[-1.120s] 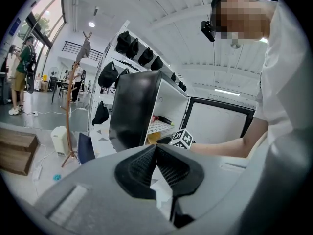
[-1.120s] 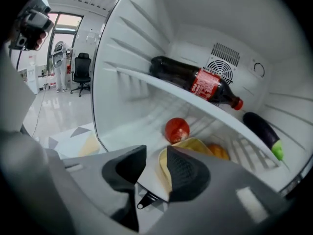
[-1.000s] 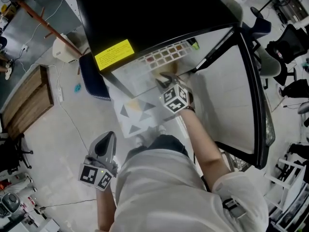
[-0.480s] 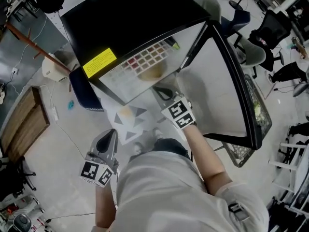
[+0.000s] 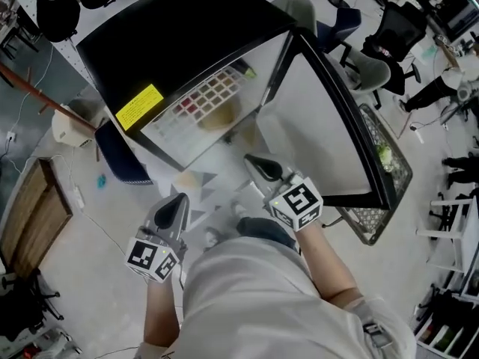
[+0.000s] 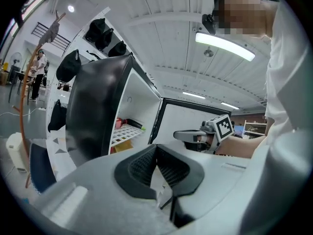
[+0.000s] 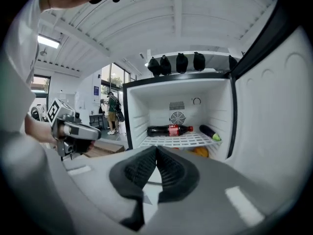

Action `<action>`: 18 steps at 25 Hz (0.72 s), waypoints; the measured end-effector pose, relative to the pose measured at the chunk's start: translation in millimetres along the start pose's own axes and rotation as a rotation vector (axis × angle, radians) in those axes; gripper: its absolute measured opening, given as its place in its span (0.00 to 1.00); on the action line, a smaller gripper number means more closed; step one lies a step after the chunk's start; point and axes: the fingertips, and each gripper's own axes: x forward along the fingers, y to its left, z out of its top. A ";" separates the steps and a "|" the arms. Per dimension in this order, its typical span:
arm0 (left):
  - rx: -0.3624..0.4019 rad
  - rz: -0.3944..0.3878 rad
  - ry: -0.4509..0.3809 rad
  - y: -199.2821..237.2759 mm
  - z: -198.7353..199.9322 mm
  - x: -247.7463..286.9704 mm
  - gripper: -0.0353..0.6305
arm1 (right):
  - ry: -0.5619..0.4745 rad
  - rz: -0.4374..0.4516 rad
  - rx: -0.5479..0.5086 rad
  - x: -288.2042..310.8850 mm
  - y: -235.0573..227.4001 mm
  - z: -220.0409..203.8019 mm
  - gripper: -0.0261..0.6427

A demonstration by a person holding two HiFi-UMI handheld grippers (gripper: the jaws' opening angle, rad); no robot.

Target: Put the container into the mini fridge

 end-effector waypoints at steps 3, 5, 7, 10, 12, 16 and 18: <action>0.011 -0.048 0.002 -5.5 0.5 7.7 0.06 | -0.024 -0.034 0.009 -23.5 3.4 4.5 0.04; 0.020 -0.079 0.005 -9.4 2.6 13.8 0.06 | -0.033 -0.062 0.013 -36.9 4.3 4.9 0.04; 0.029 -0.109 0.009 -13.9 4.3 20.4 0.06 | -0.036 -0.088 0.016 -48.8 5.0 3.8 0.04; 0.040 -0.156 0.011 -22.0 3.4 29.0 0.06 | -0.042 -0.120 0.018 -66.6 8.1 1.9 0.04; 0.044 -0.184 0.013 -28.5 4.6 34.1 0.06 | -0.058 -0.138 0.024 -78.7 11.2 2.2 0.04; 0.051 -0.224 0.017 -41.0 9.0 42.0 0.06 | -0.091 -0.156 0.034 -99.2 16.7 4.4 0.04; 0.045 -0.239 0.010 -44.4 9.4 43.6 0.06 | -0.103 -0.165 0.034 -106.7 19.3 3.8 0.04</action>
